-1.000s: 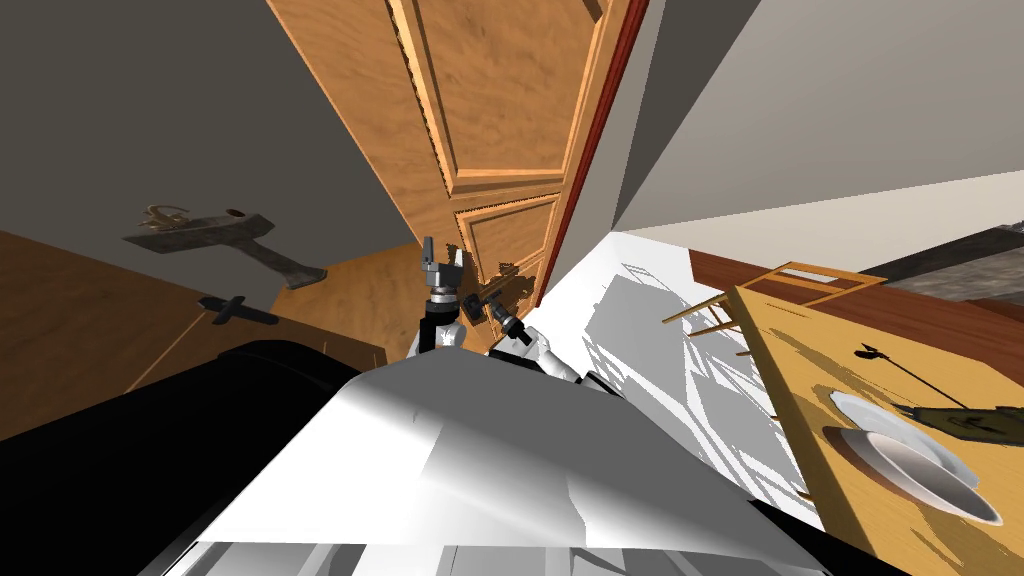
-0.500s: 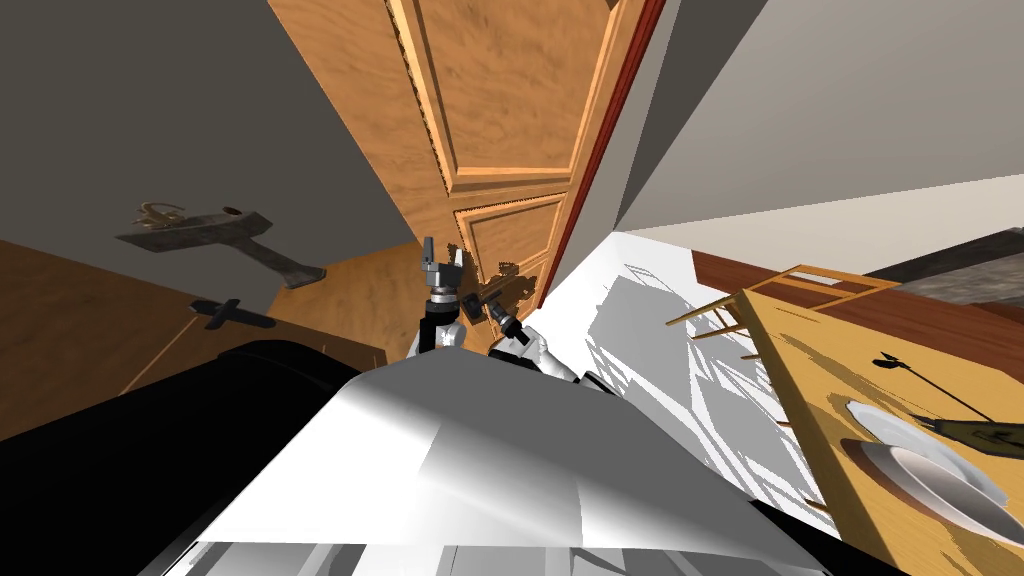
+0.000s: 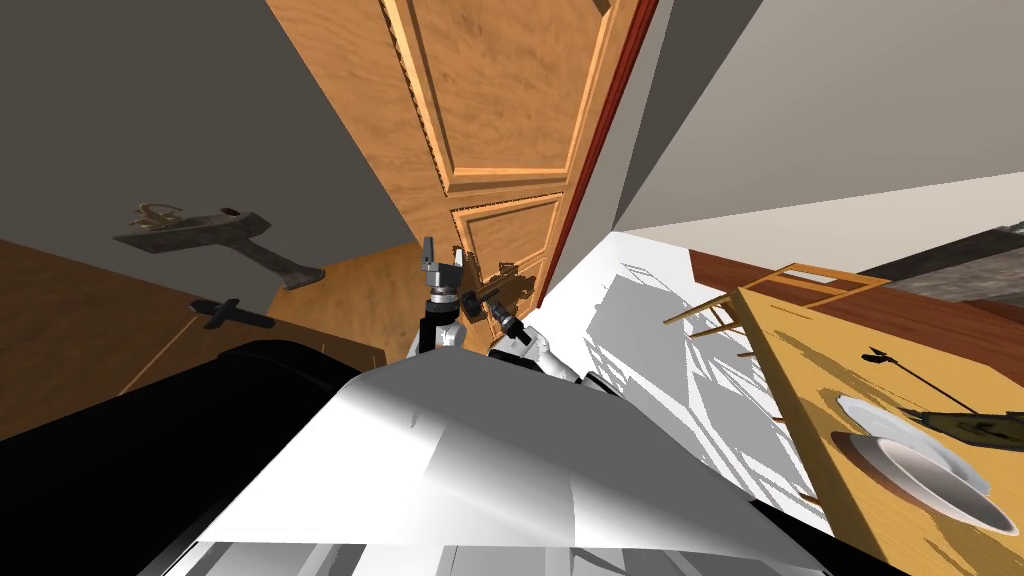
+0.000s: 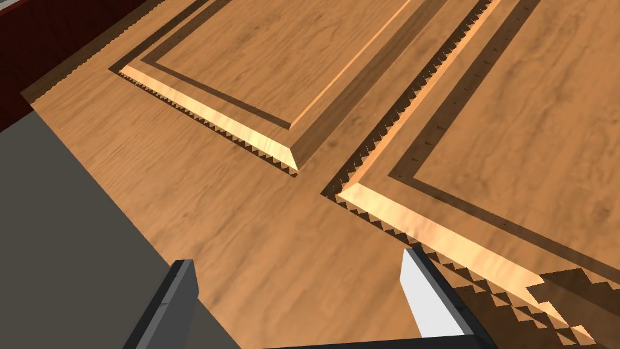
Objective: Push the door open
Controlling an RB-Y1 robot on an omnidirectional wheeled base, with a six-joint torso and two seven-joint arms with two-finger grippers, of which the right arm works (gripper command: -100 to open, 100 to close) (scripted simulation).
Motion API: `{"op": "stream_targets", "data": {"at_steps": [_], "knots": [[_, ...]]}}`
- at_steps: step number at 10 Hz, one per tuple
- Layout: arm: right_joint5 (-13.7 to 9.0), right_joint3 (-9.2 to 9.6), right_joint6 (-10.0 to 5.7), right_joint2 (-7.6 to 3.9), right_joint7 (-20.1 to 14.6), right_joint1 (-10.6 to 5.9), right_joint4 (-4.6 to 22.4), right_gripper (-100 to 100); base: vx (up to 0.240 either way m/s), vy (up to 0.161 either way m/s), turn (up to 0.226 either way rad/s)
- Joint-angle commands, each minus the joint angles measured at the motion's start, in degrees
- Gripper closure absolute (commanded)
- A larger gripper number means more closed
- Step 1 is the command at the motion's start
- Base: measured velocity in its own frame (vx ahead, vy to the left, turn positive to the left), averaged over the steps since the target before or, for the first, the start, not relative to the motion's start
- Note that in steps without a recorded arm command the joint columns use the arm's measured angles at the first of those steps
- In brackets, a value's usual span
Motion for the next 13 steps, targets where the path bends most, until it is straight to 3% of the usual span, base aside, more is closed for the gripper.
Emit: {"op": "stream_targets", "data": {"at_steps": [1, 3, 5, 6, 7, 10, 13], "knots": [[-0.04, -0.25, 0.03, -1.49, 0.04, 0.02, -0.08, -100, -0.153, -0.119, -0.073], [-0.06, -0.49, 0.05, -1.41, 0.12, 0.09, -0.21, -100, -0.149, -0.105, -0.046], [-0.08, -0.75, 0.08, 0.37, 0.2, 0.18, -0.37, -100, -0.144, -0.147, -0.048], [-0.09, -0.77, -0.11, 0.22, 0.21, -0.18, 0.45, -100, -0.07, -0.054, -0.001], [-0.05, -1.1, -0.18, -0.85, 0.4, -0.26, 0.75, -100, 0.043, 0.069, 0.04], [0.01, -1.51, -0.21, -1.27, 0.65, -0.34, 1.06, -100, 0.091, 0.143, 0.015], [0.09, -2.05, -0.26, -0.25, 0.98, -0.45, 1.47, -100, 0.114, 0.162, 0.021]]}}
